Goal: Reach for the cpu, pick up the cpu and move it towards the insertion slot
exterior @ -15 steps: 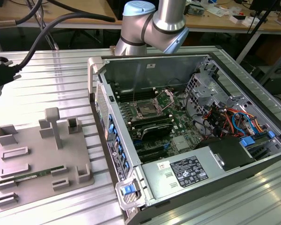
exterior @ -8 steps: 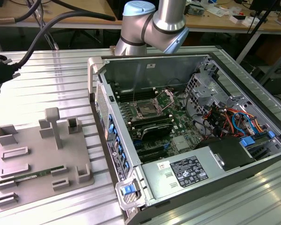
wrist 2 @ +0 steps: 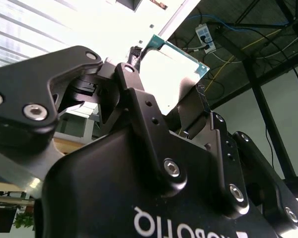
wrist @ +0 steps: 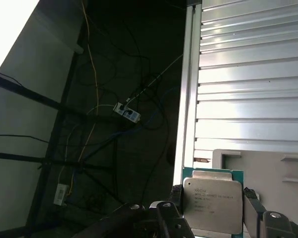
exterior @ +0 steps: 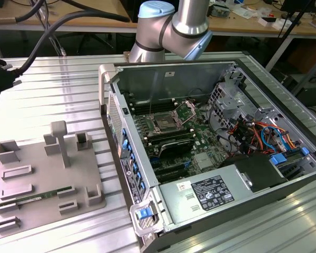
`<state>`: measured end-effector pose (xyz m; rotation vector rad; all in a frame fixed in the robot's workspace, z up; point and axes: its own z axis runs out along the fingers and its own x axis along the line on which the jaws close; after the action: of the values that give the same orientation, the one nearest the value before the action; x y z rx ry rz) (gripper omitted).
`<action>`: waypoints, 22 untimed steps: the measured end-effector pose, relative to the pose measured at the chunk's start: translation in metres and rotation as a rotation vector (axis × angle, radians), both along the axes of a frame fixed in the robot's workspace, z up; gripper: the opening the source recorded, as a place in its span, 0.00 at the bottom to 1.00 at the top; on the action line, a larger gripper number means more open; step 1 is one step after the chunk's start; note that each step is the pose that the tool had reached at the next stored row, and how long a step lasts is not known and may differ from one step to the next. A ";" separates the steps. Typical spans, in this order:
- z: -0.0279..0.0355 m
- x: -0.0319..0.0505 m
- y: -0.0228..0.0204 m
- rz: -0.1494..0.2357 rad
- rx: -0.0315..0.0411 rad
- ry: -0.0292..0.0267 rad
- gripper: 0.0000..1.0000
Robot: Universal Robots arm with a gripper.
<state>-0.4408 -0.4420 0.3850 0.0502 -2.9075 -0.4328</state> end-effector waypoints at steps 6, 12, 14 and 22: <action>0.0026 0.0001 -0.0002 0.000 0.0062 0.0059 0.55; 0.0064 0.0001 -0.0003 0.000 0.0113 0.0080 0.55; 0.0076 0.0001 -0.0003 0.000 0.0117 0.0081 0.55; 0.0107 0.0001 -0.0004 0.000 0.0146 -0.0072 0.55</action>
<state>-0.4407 -0.4425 0.3956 0.0543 -2.9115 -0.4548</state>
